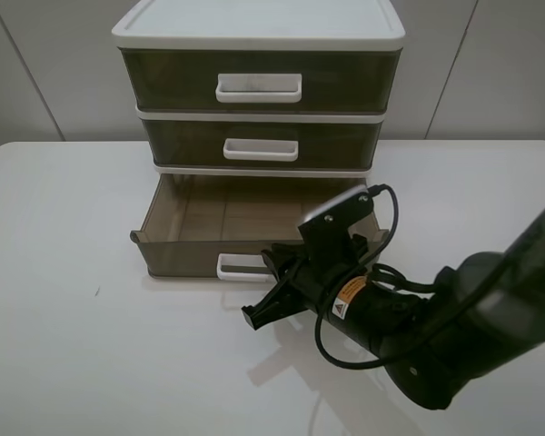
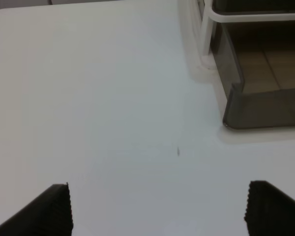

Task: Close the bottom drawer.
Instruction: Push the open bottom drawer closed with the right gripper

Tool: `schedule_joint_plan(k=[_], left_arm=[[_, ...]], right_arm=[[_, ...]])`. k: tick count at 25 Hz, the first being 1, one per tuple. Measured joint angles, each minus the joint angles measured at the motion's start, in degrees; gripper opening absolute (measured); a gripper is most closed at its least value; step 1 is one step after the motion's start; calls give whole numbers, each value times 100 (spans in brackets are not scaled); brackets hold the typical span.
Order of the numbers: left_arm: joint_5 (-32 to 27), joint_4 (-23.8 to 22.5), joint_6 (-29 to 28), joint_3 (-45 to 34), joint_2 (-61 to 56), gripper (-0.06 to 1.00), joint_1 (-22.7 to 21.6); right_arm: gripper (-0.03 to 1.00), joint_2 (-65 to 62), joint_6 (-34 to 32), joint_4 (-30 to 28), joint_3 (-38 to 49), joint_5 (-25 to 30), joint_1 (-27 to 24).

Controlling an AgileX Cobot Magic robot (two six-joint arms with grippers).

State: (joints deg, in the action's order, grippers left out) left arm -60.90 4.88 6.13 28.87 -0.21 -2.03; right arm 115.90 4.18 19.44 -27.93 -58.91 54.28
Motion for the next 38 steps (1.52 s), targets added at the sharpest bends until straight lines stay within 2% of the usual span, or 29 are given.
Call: schedule_joint_plan(k=[11, 22, 38], left_arm=[[0, 0, 0, 0, 0, 72, 0], [0, 0, 0, 0, 0, 72, 0], [0, -2, 0, 0, 0, 72, 0]], right_arm=[[2, 63, 27, 678, -759, 696, 0], [2, 572, 46, 1649, -1309, 461, 9], [2, 1155, 341, 2455, -2374, 160, -3]])
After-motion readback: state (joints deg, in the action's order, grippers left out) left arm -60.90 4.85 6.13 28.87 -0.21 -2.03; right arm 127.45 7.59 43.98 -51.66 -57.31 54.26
